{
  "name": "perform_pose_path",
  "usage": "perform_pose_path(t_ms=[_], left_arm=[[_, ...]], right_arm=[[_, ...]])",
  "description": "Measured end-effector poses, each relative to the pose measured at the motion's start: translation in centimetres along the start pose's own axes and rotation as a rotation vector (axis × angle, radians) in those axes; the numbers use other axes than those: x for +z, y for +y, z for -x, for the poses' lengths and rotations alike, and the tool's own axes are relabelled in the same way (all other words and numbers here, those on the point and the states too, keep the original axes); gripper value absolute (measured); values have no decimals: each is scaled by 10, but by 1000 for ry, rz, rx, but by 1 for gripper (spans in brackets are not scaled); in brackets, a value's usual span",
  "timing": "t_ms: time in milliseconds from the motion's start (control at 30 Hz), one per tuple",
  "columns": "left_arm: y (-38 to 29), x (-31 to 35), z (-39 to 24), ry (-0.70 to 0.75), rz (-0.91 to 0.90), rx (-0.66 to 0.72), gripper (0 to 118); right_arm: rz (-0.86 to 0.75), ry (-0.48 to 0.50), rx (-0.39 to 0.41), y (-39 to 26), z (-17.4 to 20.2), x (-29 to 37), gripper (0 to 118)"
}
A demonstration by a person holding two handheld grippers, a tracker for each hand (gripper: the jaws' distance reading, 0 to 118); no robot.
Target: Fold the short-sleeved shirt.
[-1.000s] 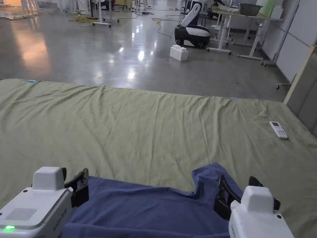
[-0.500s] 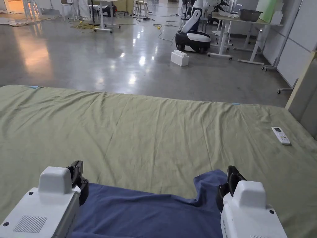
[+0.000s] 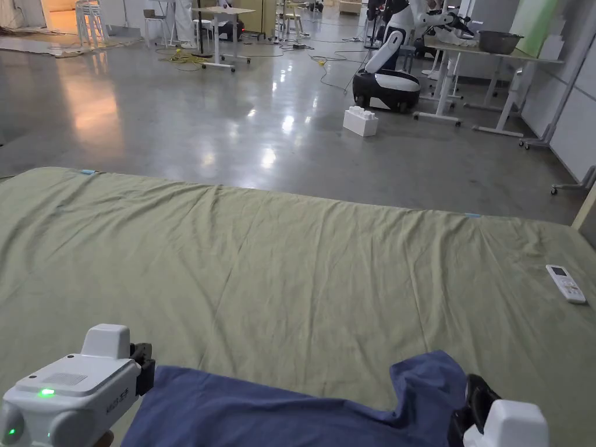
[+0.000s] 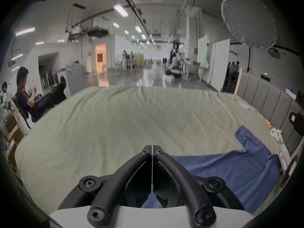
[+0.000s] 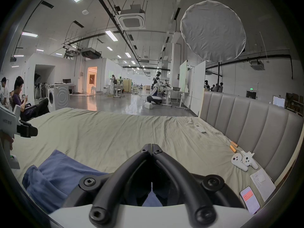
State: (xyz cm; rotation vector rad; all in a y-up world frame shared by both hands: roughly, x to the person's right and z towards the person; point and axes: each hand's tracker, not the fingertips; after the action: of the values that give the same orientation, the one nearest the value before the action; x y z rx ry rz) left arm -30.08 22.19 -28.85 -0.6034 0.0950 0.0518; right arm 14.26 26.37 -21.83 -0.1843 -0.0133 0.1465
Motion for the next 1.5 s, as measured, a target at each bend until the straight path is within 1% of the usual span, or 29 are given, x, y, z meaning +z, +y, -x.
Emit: perform_pose_path(t_ms=[100,133,167,200,233,267,300,333,533,633,667,700,767,800,833,867,933,1033,1067,1100,1133,1167,1200,1233,1267,1300,1367,1433,1500], left_arm=[[7,-32,4,1,147,12,3],[9,-45,6,0,172,25,11],[10,-58,7,-7,211,29,20],[15,-64,7,-10,266,31,35],[17,-72,6,-3,300,28,59],[16,-80,6,7,335,19,73],[16,-91,5,6,371,7,79],[16,-101,9,6,378,6,79],[14,-136,9,22,431,-11,77],[10,-137,0,22,475,-60,73],[12,-125,4,26,449,-98,73],[13,-124,4,26,437,-103,68],[9,-138,-6,9,430,-115,50],[8,-137,-7,0,414,-135,36],[8,-136,-7,-9,403,-162,18],[5,-136,-17,-11,402,-181,13],[2,-134,-19,-17,400,-183,7],[3,-131,-11,-18,368,-144,6],[3,-128,-8,-20,357,-131,5],[2,-124,-6,-23,347,-130,5],[7,-115,-7,-12,329,-133,5],[13,-104,-9,-11,328,-132,5],[13,-100,-9,-12,321,-131,5],[14,-95,-8,-9,306,-137,5],[16,-97,-7,-11,312,-134,5],[18,-95,-7,-10,304,-133,6],[18,-90,-7,-10,292,-126,6],[20,-87,-10,-5,289,-123,5],[21,-83,-13,-3,281,-121,5]], right_arm=[[38,-5,6,-8,-3,-8,1],[49,-7,10,-12,-5,-10,1],[60,-11,14,-15,-7,-13,1],[73,-14,18,-18,-9,-15,1],[83,-16,21,-21,-10,-17,1],[97,-20,25,-24,-12,-19,1],[109,-24,30,-27,-13,-21,1],[118,-29,33,-30,-15,-22,1],[180,-51,38,-47,-25,-30,1],[226,-49,24,-56,-28,-33,1],[219,-53,32,-57,-29,-33,1],[229,-54,33,-60,-29,-34,1],[240,-54,29,-63,-32,-36,1],[247,-54,27,-64,-33,-37,1],[256,-55,24,-65,-35,-40,1],[262,-54,21,-65,-37,-43,1],[274,-59,26,-62,-44,-51,1],[364,-47,-21,-59,-63,-72,1],[417,-24,-57,-60,-72,-82,1],[420,-47,-44,-58,-81,-91,2],[490,-19,-40,-59,-89,-104,7],[517,-12,-44,-59,-96,-116,16],[545,-3,-45,-61,-102,-125,29],[592,14,-31,-62,-108,-139,50],[609,14,-41,-65,-114,-151,65],[619,9,-33,-68,-116,-159,74],[684,49,0,-76,-119,-180,75],[737,44,39,-84,-118,-198,75],[760,65,22,-94,-117,-213,75]])
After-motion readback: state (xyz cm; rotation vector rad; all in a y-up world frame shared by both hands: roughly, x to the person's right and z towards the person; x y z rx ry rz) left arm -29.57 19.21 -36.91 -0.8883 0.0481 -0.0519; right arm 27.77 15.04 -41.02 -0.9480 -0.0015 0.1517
